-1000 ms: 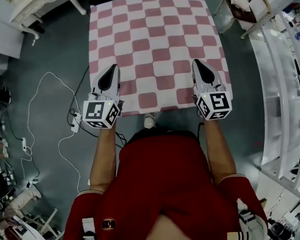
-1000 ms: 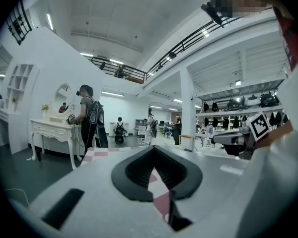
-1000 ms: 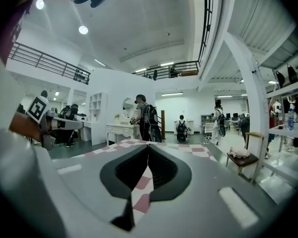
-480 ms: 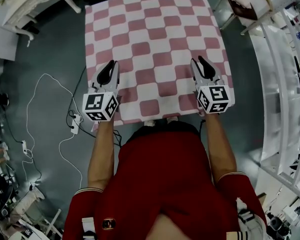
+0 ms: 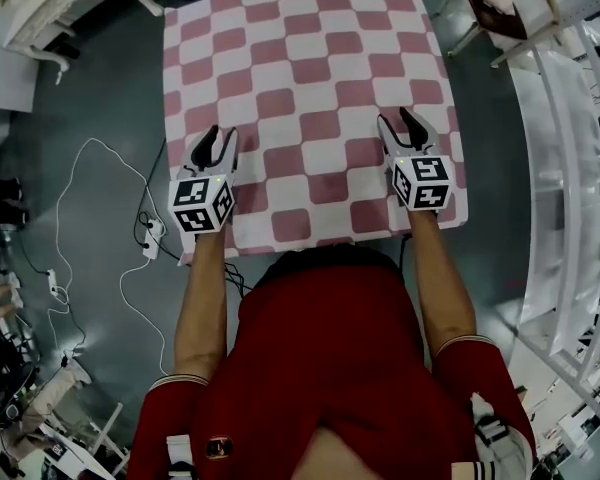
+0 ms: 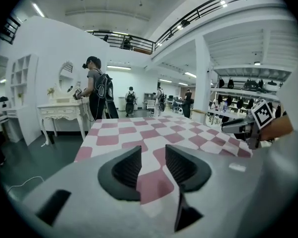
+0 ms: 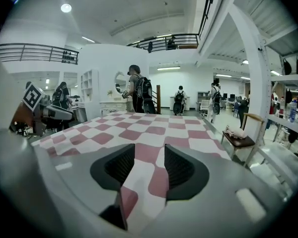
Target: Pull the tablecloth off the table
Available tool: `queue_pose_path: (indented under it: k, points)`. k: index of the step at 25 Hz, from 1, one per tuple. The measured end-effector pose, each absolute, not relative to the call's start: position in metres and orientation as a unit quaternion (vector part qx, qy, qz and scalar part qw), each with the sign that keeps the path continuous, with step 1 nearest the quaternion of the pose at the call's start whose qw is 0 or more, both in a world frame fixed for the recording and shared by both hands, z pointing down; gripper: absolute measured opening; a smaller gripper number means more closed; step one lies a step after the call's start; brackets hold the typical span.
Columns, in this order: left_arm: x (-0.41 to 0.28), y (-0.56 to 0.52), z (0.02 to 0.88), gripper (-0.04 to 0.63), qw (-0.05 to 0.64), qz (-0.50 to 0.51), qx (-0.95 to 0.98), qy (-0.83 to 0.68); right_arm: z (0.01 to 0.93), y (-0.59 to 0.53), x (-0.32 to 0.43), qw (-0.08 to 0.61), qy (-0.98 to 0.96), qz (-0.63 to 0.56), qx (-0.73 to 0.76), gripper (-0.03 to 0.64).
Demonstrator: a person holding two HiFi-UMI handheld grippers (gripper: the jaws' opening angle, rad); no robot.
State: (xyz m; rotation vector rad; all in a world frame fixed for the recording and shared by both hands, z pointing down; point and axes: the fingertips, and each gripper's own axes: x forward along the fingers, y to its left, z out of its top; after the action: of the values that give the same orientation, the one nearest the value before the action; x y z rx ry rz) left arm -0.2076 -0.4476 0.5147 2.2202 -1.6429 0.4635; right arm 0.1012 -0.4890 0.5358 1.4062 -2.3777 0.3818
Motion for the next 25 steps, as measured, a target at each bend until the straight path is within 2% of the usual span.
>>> queue_pose_path:
  k: [12, 25]
  points:
    - [-0.218, -0.467, 0.574, 0.206, 0.228, 0.238, 0.75, -0.573, 0.596, -0.509, 0.112, 0.258, -0.809, 0.191, 0.493, 0.225]
    - [-0.219, -0.464, 0.614, 0.247, 0.28, 0.301, 0.721, -0.557, 0.622, -0.512, 0.12, 0.307, -0.781, 0.233, 0.491, 0.273]
